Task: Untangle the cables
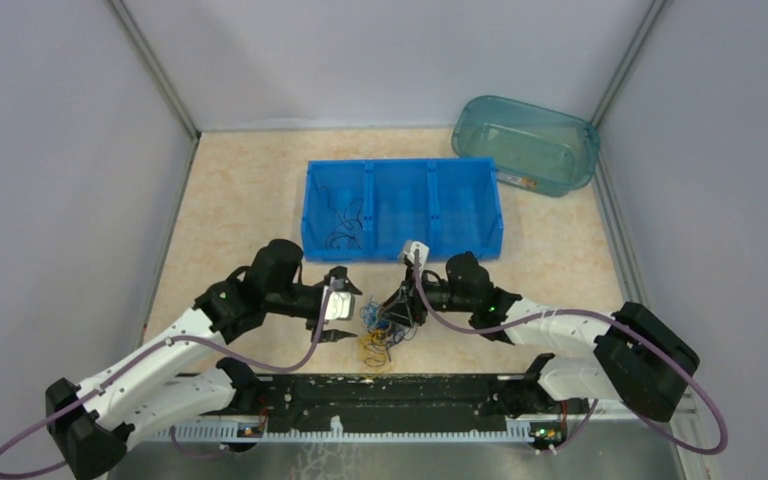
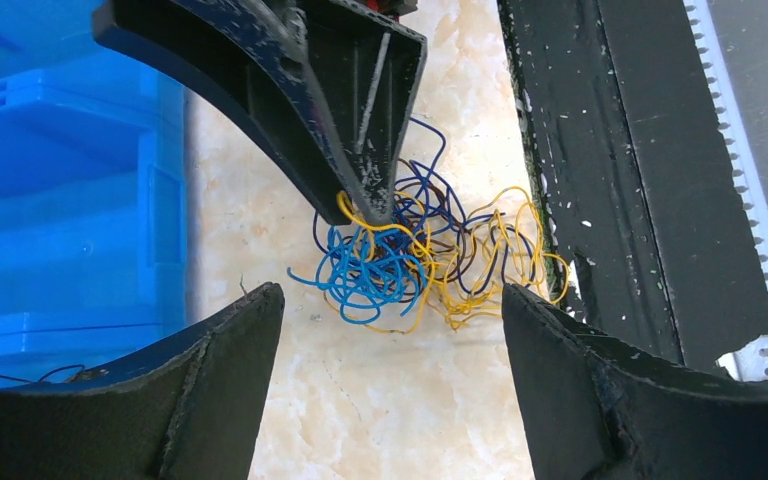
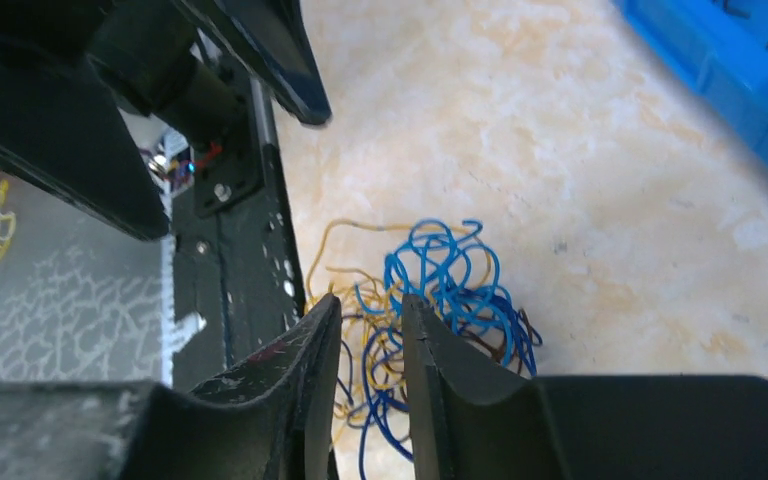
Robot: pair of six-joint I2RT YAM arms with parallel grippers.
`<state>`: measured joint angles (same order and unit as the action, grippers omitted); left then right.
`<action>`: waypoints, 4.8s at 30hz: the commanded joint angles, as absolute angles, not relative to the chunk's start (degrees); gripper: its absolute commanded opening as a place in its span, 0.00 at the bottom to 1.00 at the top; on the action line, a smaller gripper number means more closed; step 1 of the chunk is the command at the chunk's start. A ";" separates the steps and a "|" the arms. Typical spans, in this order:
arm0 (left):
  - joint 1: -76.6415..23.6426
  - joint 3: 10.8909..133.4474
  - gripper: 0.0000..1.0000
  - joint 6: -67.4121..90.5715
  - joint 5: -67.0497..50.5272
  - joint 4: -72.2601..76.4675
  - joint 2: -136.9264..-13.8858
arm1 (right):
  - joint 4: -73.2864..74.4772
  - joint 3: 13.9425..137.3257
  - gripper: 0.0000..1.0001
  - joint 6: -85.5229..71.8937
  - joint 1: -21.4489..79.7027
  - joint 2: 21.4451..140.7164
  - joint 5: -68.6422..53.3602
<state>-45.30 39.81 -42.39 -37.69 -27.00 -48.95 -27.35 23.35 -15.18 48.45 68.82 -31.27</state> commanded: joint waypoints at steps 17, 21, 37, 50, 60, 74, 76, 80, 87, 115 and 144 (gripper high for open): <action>-45.69 39.05 0.86 -27.53 -38.16 -19.16 -53.91 | -50.42 23.40 0.00 -26.34 48.17 71.54 -33.44; -45.60 40.50 0.79 -25.46 -36.46 -19.45 -56.77 | -50.58 22.87 0.00 -26.70 48.17 69.58 -33.68; -45.53 42.42 0.60 -22.83 -39.38 -20.35 -56.23 | -50.14 19.55 0.00 -28.28 48.19 65.46 -34.41; -45.51 41.67 0.39 -21.13 -39.02 -18.94 -57.05 | -52.67 19.92 0.00 -30.03 48.57 66.18 -34.94; -45.53 42.56 0.01 -20.36 -37.95 -19.88 -56.68 | -52.85 19.47 0.21 -30.85 48.65 65.56 -34.61; -45.53 55.28 0.01 -29.53 -37.56 -29.11 -54.28 | -47.26 19.37 0.77 -22.38 48.65 58.06 -26.46; -45.48 57.42 0.01 -29.96 -38.16 -30.57 -54.54 | -46.89 21.47 0.77 -21.26 48.63 60.04 -27.49; -45.53 61.84 0.01 -29.98 -40.29 -33.05 -55.28 | -48.93 24.44 0.80 -20.31 48.70 63.66 -27.02; -45.53 67.75 0.01 -27.39 -44.28 -34.35 -57.51 | -53.85 29.65 0.80 -18.73 51.15 71.44 -25.22; -45.53 96.51 0.01 -28.40 -33.05 -23.37 -62.63 | -77.35 18.71 0.56 -27.54 54.73 91.71 -19.28; -45.53 101.26 0.00 -40.94 -21.88 -16.75 -62.55 | -45.14 27.31 0.77 -16.67 57.00 66.54 -10.49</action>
<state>-45.28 103.98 -46.52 -19.94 -12.21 -63.53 -55.70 19.31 -23.55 56.51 76.55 -13.74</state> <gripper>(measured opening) 0.005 0.743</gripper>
